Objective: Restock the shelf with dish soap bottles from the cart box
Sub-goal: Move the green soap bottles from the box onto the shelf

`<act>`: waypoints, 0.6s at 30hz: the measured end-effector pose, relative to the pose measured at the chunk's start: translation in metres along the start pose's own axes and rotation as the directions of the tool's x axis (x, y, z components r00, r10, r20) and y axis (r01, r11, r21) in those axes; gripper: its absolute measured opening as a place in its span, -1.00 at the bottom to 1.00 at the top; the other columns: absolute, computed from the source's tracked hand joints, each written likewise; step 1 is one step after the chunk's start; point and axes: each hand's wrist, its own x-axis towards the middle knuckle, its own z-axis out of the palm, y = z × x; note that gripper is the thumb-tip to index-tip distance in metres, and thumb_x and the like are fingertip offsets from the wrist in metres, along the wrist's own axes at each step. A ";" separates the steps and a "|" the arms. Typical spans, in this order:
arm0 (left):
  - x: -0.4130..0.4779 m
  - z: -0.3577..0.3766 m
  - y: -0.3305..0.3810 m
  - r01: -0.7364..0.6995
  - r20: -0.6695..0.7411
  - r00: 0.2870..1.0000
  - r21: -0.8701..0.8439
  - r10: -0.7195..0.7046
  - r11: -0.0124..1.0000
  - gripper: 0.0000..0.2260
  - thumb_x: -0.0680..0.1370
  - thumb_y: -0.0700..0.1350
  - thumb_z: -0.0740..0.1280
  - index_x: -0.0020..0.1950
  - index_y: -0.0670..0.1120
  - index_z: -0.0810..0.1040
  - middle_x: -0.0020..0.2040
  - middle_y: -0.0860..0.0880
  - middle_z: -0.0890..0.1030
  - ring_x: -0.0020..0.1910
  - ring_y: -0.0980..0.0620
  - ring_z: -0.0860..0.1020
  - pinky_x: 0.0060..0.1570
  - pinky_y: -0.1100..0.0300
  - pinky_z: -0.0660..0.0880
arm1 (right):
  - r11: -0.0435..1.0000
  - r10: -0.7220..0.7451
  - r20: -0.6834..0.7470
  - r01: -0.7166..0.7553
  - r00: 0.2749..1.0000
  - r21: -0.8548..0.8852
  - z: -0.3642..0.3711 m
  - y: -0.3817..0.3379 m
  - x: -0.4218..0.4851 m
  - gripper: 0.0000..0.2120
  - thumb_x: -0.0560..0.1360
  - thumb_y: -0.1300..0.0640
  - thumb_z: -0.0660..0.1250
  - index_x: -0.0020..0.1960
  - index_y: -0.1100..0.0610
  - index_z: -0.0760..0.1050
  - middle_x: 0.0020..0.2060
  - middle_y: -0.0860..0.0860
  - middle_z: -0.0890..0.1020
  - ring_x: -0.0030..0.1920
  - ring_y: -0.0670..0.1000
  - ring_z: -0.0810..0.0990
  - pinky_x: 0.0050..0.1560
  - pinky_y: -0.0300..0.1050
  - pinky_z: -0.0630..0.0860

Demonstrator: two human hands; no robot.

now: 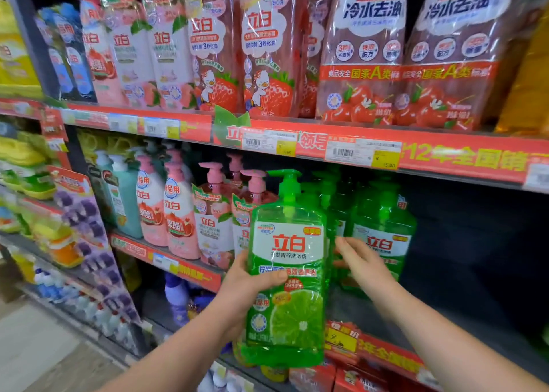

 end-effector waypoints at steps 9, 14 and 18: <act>0.011 0.080 -0.016 -0.008 0.275 0.961 0.169 -0.040 0.986 -0.36 0.28 -0.27 0.55 0.28 -0.05 0.38 0.09 -0.12 0.66 0.07 -0.14 0.62 0.20 -0.15 0.48 | 0.987 0.079 0.039 -0.084 0.996 0.137 -0.052 0.000 -0.042 -0.58 0.30 0.27 0.52 0.11 0.07 0.52 -0.07 -0.03 0.73 -0.05 -0.03 0.69 -0.06 -0.17 0.62; 0.025 0.112 -0.011 -0.291 0.438 0.894 0.417 0.090 0.861 -0.57 0.28 -0.15 0.57 0.02 0.13 0.47 0.07 0.08 0.64 -0.03 0.22 0.61 0.06 0.21 0.54 | 0.991 0.073 -0.173 -0.053 0.982 0.122 -0.080 0.009 -0.048 -0.31 0.09 0.21 0.60 0.16 0.11 0.44 -0.05 0.01 0.70 -0.05 -0.04 0.68 -0.02 -0.10 0.61; 0.037 0.118 -0.007 -0.534 0.420 0.845 0.671 0.330 0.514 -0.44 0.30 0.11 0.50 0.23 0.10 0.38 0.10 0.11 0.41 0.17 0.10 0.40 0.13 0.24 0.33 | 0.997 -0.016 -0.273 0.036 0.962 0.070 -0.086 0.019 -0.041 -0.37 0.15 0.34 0.60 0.04 -0.06 0.39 -0.11 -0.09 0.66 -0.18 -0.27 0.65 -0.30 -0.42 0.51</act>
